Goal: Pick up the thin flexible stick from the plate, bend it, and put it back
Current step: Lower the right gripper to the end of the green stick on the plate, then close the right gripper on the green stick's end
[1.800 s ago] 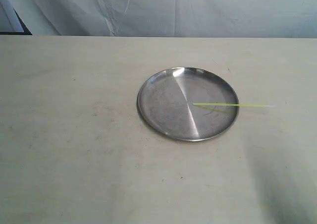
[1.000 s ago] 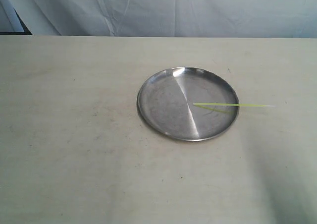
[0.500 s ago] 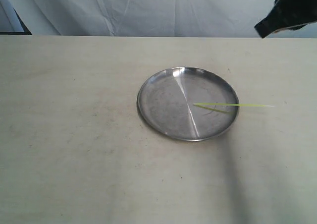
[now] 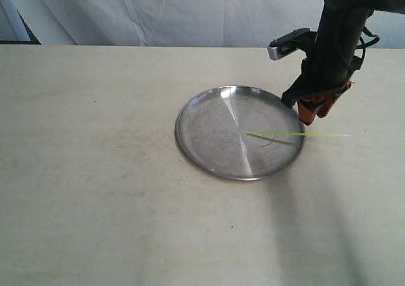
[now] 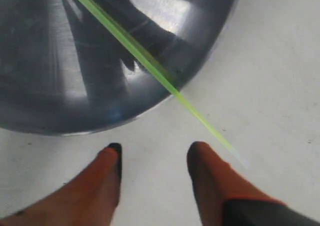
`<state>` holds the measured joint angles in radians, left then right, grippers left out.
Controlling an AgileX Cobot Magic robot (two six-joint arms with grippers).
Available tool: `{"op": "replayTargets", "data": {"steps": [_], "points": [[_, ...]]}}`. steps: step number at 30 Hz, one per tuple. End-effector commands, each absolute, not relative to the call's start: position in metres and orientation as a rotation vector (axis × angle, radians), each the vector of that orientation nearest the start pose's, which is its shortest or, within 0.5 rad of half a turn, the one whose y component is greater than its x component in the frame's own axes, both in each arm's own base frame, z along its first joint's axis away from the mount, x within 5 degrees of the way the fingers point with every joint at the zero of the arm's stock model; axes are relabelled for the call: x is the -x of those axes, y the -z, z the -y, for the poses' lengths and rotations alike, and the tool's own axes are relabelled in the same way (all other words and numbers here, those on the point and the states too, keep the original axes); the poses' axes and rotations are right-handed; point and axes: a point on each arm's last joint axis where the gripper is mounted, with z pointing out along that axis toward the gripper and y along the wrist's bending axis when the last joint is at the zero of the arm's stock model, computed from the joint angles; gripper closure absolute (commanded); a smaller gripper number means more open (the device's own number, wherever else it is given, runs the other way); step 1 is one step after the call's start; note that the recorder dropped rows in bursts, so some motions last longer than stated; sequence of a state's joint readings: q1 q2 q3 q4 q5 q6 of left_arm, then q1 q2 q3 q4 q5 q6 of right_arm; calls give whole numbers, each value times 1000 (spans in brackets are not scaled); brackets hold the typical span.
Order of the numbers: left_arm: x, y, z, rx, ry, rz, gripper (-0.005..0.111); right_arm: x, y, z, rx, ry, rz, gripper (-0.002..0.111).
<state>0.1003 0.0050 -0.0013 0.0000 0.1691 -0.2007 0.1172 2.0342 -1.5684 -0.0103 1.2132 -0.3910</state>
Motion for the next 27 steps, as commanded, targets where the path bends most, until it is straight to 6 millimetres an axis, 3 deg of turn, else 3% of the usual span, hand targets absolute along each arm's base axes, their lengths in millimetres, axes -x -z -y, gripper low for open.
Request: {"op": "replayTargets", "data": {"steps": [1,6,12,27], "points": [[-56,-199,-5,241,79,-1622,93,-400,-192,-39,853,133,-3069,51],[-56,-199,-5,241,79,-1622,93,-406,-179,-27,853,200,-3070,54],[-56,-199,-5,241,79,-1622,93,-407,-167,-23,853,82,-3094,54],[-56,-199,-5,241,79,-1622,93,-411,-141,-20,1139,110,-3057,54]]}}
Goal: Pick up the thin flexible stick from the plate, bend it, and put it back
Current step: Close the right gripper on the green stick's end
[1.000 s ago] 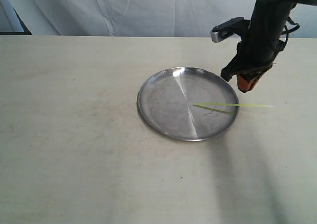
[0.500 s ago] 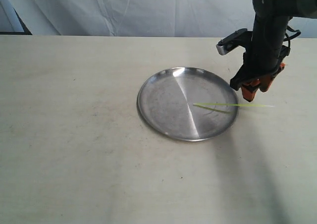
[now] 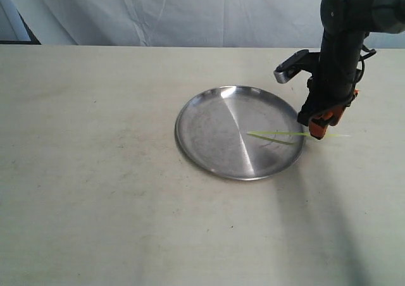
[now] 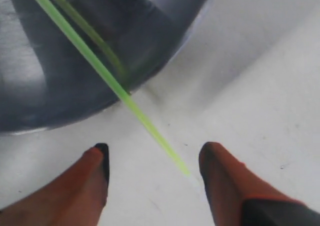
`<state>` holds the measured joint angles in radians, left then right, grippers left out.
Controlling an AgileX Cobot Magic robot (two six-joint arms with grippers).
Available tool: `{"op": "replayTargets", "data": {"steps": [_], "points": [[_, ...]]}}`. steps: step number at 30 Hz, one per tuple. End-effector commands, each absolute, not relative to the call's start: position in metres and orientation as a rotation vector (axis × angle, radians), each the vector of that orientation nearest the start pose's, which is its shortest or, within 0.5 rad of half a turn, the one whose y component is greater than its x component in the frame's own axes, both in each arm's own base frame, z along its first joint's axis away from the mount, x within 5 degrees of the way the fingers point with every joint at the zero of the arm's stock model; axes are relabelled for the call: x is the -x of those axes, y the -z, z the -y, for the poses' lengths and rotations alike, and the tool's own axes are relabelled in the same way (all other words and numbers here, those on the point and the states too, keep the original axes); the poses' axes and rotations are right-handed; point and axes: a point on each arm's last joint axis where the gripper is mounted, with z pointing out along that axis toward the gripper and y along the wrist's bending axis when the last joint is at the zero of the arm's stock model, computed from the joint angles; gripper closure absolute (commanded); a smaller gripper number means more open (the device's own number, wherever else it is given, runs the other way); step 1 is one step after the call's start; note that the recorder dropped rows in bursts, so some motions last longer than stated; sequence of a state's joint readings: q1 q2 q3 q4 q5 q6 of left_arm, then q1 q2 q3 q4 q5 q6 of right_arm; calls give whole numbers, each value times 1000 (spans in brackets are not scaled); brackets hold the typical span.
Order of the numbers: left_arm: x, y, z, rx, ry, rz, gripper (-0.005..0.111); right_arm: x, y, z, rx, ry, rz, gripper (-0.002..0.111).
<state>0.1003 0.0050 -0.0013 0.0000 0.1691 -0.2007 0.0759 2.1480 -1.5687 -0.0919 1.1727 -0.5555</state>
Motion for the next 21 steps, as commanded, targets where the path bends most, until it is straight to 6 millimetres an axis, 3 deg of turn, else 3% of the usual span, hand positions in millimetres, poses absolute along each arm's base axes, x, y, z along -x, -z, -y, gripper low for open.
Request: {"op": "replayTargets", "data": {"steps": [1,13,15,16,18,21], "points": [[-56,-199,-5,241,79,-1622,93,-412,-139,-19,1149,125,-3057,54],[-56,-199,-5,242,79,-1622,93,-417,-118,-15,1157,209,-3056,55],[-56,-199,-5,242,79,-1622,93,-415,-112,-15,1155,179,-3094,70],[-56,-199,-5,242,79,-1623,93,-413,-106,-16,1154,148,-3128,87],[-56,-199,-5,242,79,-1623,93,-412,-104,-18,1142,113,-3147,108],[-56,-199,-5,242,79,-1623,93,-410,-109,-25,1058,-13,-3158,108]]}}
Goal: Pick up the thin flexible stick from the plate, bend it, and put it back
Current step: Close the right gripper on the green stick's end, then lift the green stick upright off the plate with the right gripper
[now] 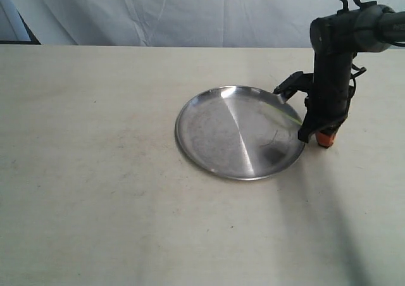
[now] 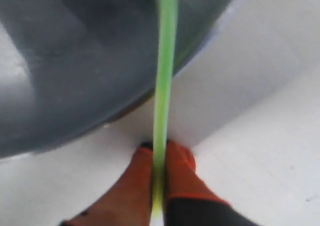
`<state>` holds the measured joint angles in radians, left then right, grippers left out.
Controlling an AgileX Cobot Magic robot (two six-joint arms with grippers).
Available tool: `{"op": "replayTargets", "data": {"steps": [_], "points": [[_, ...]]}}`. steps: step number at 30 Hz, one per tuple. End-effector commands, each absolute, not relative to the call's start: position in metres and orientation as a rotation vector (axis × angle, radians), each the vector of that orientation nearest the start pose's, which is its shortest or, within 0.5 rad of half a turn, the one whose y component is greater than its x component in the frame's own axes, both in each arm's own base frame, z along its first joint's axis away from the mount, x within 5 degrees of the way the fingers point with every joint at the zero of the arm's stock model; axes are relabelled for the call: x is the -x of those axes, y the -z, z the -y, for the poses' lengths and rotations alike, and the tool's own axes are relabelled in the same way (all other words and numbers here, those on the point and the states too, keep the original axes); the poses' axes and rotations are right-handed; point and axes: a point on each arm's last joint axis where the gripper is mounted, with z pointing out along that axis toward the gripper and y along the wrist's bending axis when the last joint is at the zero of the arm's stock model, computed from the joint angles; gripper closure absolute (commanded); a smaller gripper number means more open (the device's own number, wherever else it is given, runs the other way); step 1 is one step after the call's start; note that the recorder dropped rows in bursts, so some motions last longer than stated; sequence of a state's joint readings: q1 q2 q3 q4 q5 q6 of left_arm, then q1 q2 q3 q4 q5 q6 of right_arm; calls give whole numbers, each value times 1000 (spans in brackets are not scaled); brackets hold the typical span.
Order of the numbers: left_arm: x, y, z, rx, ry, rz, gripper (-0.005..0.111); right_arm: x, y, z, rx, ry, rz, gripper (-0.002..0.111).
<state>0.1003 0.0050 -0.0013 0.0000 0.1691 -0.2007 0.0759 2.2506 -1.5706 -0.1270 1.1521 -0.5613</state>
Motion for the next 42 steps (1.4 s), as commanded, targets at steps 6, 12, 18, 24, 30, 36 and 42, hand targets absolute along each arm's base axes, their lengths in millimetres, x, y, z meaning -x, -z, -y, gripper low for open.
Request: {"op": "replayTargets", "data": {"steps": [6,12,18,24,30,36,42], "points": [[-56,-199,-5,242,79,-1623,93,-404,-162,-30,826,-71,-3132,109],[-56,-199,-5,242,79,-1623,93,-392,-224,-47,719,-295,-2962,109],[-56,-199,-5,242,79,-1623,93,-374,-288,-76,784,-693,-2620,109],[-56,-206,-5,231,81,-1548,93,-345,-300,-84,843,-729,-2579,109],[-48,-241,-14,582,550,-1028,93,-303,-281,-93,824,-994,-2542,109],[-44,-262,1,387,540,-1099,93,-256,-265,-101,737,-1269,-2422,109],[-53,-294,44,-158,714,-1148,93,-208,-243,-102,649,-1450,-2350,109]]}}
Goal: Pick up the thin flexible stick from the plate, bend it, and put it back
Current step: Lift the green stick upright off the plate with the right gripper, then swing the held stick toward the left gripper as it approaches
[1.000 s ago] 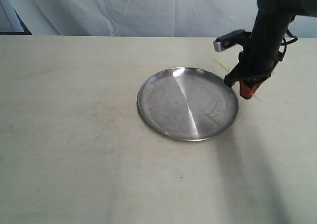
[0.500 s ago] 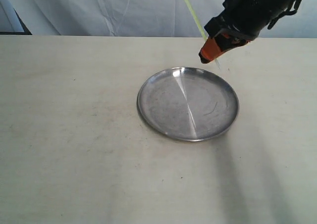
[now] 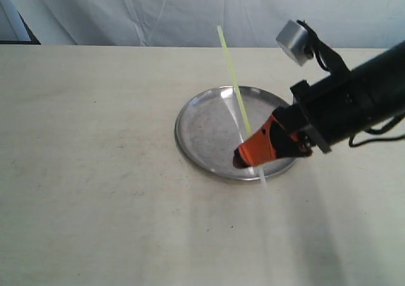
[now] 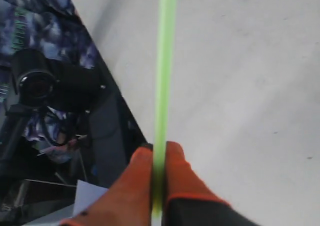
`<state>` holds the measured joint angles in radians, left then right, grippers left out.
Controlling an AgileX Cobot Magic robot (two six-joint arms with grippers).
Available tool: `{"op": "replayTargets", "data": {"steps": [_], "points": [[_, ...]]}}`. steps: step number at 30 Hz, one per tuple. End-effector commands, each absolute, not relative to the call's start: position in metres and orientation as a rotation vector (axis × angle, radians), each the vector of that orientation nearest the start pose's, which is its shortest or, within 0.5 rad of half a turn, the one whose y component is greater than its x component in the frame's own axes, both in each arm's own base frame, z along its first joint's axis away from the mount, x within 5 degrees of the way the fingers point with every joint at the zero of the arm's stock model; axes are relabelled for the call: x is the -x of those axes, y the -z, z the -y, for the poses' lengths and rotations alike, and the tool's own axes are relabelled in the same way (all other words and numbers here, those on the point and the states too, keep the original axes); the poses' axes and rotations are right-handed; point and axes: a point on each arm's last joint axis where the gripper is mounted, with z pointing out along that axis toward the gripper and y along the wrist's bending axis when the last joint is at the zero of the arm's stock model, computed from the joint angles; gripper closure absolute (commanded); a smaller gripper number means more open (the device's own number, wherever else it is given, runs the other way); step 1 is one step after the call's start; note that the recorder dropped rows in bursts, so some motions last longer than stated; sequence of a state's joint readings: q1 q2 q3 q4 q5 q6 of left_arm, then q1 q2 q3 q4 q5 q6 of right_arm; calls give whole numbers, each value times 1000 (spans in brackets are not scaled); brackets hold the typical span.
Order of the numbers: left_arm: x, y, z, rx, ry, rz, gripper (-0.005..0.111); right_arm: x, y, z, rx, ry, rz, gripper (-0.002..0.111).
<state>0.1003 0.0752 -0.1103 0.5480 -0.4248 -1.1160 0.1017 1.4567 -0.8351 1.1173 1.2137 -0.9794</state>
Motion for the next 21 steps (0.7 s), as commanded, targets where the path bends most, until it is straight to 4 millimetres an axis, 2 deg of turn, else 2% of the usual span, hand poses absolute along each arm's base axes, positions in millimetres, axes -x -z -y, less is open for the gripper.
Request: {"op": "replayTargets", "data": {"steps": [1,2,5,6,7,8,9,10,12,16,21], "points": [[-58,-296,50,-228,755,-1189,93,-200,-239,-103,628,-1483,-2315,109],[-63,-298,54,-277,789,-1229,93,-195,-237,-103,612,-1501,-2286,109],[-87,-300,58,-267,933,-1404,93,-179,-232,-103,548,-1552,-2217,109],[-101,-299,62,-242,1067,-1503,93,-167,-230,-105,558,-1566,-2204,109],[-106,-299,64,-244,1129,-1536,93,-164,-229,-107,572,-1570,-2203,109],[-113,-296,70,-296,1295,-1581,93,-156,-231,-112,622,-1584,-2192,109],[-115,-294,72,-331,1358,-1589,93,-154,-233,-115,646,-1591,-2182,109],[-127,-287,72,-264,1419,-1650,93,-147,-236,-124,687,-1630,-2161,109],[-134,-281,76,-201,1514,-1707,93,-140,-239,-138,722,-1681,-2139,109],[-130,-278,89,-266,1597,-1736,93,-134,-238,-162,730,-1599,-2158,109],[-124,-281,99,-305,1675,-1716,92,-144,-247,-187,753,-1480,-2160,109]]}}
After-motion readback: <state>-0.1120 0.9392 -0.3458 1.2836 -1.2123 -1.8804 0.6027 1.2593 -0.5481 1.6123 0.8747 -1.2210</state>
